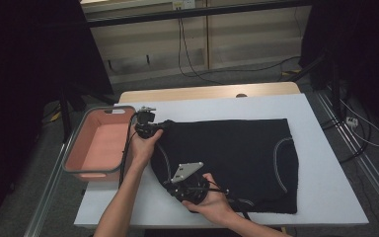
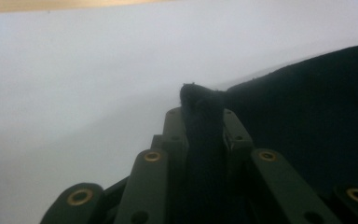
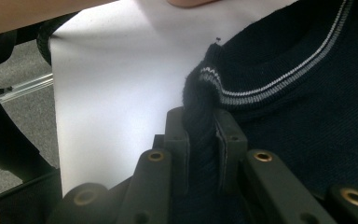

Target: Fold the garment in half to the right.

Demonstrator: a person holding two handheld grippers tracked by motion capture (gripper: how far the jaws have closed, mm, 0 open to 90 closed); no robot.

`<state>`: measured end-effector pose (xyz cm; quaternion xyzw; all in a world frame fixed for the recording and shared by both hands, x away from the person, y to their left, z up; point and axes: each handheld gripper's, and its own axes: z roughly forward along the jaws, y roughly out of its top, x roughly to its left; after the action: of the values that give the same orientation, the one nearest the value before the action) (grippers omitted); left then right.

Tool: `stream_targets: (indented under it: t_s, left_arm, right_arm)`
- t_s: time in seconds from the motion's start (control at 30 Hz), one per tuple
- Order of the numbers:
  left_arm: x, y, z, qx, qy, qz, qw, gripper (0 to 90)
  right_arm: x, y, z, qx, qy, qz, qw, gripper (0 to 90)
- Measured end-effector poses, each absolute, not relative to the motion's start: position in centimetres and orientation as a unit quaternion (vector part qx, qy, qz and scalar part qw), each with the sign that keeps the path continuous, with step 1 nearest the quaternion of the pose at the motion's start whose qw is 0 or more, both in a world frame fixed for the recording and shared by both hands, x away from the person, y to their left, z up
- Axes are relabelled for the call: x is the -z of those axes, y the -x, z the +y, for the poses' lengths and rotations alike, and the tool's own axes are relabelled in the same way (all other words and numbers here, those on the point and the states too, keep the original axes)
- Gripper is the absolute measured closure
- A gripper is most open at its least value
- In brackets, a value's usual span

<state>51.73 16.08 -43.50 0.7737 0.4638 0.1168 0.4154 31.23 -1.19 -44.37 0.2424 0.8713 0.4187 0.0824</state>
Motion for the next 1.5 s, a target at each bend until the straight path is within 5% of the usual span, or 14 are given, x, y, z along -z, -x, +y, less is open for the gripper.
stream_targets:
  t_s: [1.5]
  left_arm:
    - [38.0, -51.0, 18.2, -0.124, -0.718, 0.450, 0.516, 77.2]
  right_arm:
    - [39.7, -31.3, -3.0, -0.488, -0.231, 0.836, 0.096, 79.1]
